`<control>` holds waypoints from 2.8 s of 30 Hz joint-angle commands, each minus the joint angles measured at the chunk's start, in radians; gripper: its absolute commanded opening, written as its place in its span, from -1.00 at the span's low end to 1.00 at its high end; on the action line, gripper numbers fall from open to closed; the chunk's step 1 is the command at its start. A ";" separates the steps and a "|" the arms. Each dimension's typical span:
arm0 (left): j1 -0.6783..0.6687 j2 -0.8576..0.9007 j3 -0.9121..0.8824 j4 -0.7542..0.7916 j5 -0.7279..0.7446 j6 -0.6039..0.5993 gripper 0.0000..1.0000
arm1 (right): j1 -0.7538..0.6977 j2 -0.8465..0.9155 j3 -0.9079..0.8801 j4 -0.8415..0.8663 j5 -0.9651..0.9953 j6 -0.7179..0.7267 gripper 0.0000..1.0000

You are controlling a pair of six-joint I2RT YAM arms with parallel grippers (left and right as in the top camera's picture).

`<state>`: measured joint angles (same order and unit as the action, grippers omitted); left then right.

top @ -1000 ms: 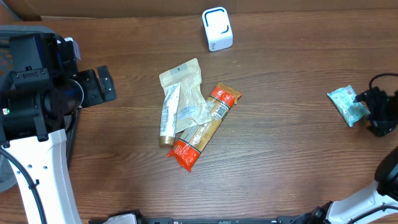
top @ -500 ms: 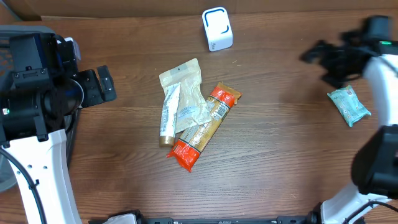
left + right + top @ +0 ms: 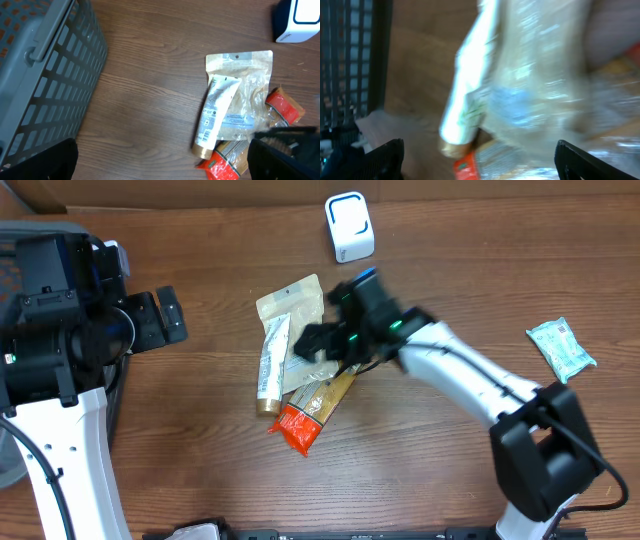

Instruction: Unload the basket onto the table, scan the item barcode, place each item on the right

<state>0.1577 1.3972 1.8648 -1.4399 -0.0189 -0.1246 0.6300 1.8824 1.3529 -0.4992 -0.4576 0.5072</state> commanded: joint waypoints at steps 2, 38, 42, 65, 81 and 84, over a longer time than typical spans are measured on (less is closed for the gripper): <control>0.004 0.003 -0.002 0.003 0.009 -0.007 0.99 | 0.096 -0.012 -0.011 0.040 0.111 0.115 0.92; 0.004 0.003 -0.002 0.003 0.009 -0.007 0.99 | -0.317 0.099 0.206 -0.593 0.124 -0.513 1.00; 0.004 0.003 -0.002 0.003 0.009 -0.007 0.99 | -0.403 0.081 0.260 -0.616 0.124 -0.640 1.00; 0.004 0.003 -0.002 0.003 0.009 -0.006 0.99 | -0.496 0.223 -0.104 -0.490 -0.140 -0.985 0.97; 0.004 0.003 -0.002 0.003 0.009 -0.007 0.99 | -0.445 0.221 -0.175 -0.251 0.053 -0.509 -0.93; 0.004 0.003 -0.002 0.003 0.009 -0.007 0.99 | -0.449 0.211 -0.107 -0.303 0.049 -0.505 -0.93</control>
<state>0.1577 1.3972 1.8648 -1.4395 -0.0189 -0.1246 0.1730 2.0193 1.2301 -0.7887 -0.6186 -0.0574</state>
